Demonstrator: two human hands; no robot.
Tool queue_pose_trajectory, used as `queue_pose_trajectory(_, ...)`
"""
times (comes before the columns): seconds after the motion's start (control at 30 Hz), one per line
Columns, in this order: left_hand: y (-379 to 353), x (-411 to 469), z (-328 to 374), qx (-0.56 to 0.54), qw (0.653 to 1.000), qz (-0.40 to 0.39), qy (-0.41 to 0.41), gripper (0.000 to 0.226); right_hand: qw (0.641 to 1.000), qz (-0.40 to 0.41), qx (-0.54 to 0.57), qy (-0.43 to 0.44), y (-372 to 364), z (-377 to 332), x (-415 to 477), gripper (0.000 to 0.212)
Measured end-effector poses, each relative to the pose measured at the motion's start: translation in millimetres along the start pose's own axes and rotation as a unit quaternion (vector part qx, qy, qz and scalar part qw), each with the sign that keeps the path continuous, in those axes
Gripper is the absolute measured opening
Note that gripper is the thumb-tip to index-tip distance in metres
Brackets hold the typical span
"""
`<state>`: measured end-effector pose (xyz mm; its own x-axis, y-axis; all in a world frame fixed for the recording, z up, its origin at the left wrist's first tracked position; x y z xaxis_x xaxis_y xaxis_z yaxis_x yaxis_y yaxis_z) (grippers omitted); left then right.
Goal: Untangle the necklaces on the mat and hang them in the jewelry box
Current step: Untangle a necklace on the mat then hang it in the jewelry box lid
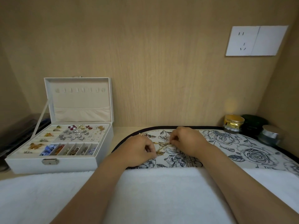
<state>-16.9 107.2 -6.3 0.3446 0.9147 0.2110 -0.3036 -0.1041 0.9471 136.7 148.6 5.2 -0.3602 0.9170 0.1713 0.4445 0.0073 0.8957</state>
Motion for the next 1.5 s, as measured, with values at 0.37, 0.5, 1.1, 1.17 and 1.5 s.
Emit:
queue_pose_trajectory(0.37,-4.7,21.5,6.6,0.083,0.994,0.073,0.001,0.023,1.000,-0.010,-0.005,0.015,1.7,-1.8,-1.7,0.014)
queue_pose_trajectory(0.5,4.8,18.6,0.6,0.064,0.991,0.114,0.024,0.014,1.000,0.007,0.003,0.010,0.8,3.2,-2.0,0.016)
queue_pose_trajectory(1.1,20.1,5.2,-24.4,-0.361,0.900,0.153,0.191,0.029,0.721,0.202,0.642,-0.164,12.7,44.4,-6.7,0.015)
queue_pose_trajectory(1.17,20.0,5.7,-26.1,-0.442,0.865,0.152,0.185,0.028,0.696,0.214,0.664,-0.168,12.4,50.3,-5.8,0.014)
queue_pose_trajectory(1.5,51.3,-1.0,-21.1,-0.518,0.815,0.195,0.173,0.019,0.676,0.298,0.647,-0.187,24.6,63.2,-13.5,0.015)
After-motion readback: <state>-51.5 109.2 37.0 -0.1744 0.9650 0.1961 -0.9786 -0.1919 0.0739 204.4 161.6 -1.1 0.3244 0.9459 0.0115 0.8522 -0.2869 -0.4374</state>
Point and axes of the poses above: each hand's wrist, its own x-axis towards the middle knuckle, its own y-axis out of the back of the hand, z = x × y, the point moved 9 cm from there along x, towards the middle knuckle, and after that the axes turned 13 degrees about x, right-handed, at the moved point
